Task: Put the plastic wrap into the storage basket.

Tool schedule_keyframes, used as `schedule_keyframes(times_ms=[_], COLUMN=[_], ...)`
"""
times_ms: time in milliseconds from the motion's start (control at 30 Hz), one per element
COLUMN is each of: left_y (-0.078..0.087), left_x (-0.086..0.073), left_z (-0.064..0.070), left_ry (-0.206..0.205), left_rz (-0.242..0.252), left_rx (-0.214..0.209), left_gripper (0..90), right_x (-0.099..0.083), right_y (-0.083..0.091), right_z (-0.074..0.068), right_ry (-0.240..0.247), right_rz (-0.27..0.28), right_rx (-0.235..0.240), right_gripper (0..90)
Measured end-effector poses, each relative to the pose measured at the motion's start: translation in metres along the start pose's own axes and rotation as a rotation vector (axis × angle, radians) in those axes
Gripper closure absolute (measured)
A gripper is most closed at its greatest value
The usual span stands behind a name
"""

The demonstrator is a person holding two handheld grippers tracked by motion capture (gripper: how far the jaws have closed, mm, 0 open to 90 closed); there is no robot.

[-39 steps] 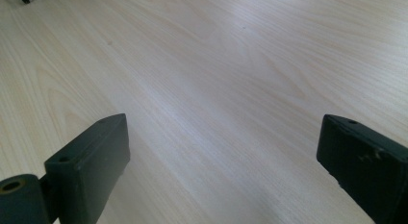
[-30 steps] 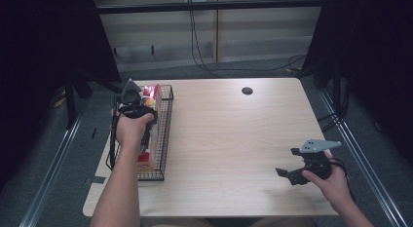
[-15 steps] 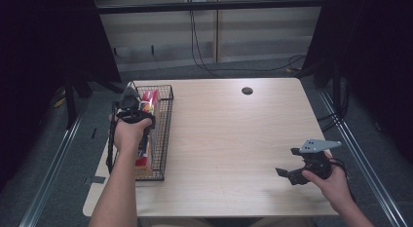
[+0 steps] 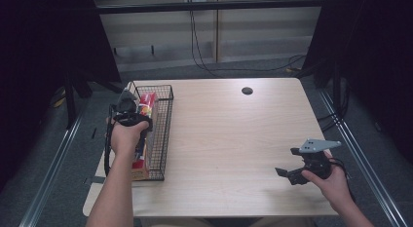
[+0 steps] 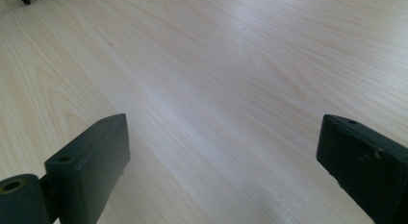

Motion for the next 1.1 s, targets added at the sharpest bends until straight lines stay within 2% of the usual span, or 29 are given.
schedule_keyframes(times_ms=[400,433,633,1100], left_y=[-0.008,-0.009,-0.017,-0.021], left_x=[-0.002,-0.002,-0.004,-0.007], left_z=[-0.007,-0.008,-0.011,-0.009], left_ry=[0.003,-0.006,0.007,-0.013], left_rz=[-0.006,-0.014,-0.019,-0.038], left_rx=[0.009,0.006,0.014,0.008], left_gripper=[43.6,43.6,43.5,43.3], right_x=[0.000,0.000,0.001,0.001], right_y=[-0.001,-0.001,-0.001,-0.003], right_z=[-0.002,-0.002,-0.002,-0.002], right_ry=[0.008,0.008,0.008,0.007], right_rz=[-0.002,-0.002,-0.001,-0.005], right_rx=[0.004,0.005,0.009,0.007], right_gripper=[4.0,4.0,4.1,4.1])
Point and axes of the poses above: each handheld gripper's, and its own axes: y roughly backward along the jaws, x roughly out of its top, z roughly to its right, the point moved 8 cm from there along -y, roughly forward along the jaws, and after that the axes turned 5 degrees about -x, right-handed, at the moved point
